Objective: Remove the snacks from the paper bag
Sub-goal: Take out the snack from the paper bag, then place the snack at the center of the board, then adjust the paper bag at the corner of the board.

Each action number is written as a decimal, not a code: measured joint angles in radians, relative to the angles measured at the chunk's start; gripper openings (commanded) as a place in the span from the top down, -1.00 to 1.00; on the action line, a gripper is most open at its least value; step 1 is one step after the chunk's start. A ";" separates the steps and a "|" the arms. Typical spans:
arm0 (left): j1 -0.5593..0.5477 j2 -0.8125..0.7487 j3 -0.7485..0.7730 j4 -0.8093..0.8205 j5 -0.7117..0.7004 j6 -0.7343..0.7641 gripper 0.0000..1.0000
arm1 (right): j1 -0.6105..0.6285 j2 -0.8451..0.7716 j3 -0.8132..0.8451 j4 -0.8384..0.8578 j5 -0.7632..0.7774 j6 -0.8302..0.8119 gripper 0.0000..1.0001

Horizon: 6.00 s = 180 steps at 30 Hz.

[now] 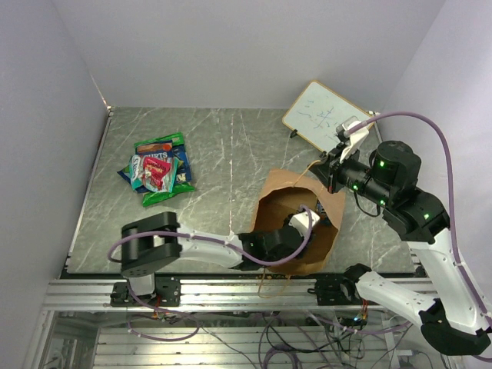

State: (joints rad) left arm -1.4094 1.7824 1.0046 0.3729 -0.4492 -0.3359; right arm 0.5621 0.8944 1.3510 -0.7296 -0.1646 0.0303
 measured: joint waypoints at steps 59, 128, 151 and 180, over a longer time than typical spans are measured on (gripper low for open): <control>0.151 0.044 0.201 -0.306 0.119 -0.177 0.77 | 0.000 -0.093 -0.083 0.048 -0.044 0.010 1.00; 1.285 -0.052 0.637 -1.242 0.077 -0.464 0.86 | 0.000 -0.089 -0.190 0.161 0.276 0.080 1.00; 1.398 0.158 0.737 -1.289 0.116 -0.752 -0.26 | 0.000 -0.113 -0.141 0.111 0.269 0.060 1.00; 0.864 -0.458 0.341 -1.234 0.223 -0.619 -0.99 | 0.000 0.211 0.304 -0.287 0.879 0.488 1.00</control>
State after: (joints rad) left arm -0.5449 1.3243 1.3457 -0.8616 -0.2264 -0.9546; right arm 0.5621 1.1049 1.6554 -1.0164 0.7139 0.5186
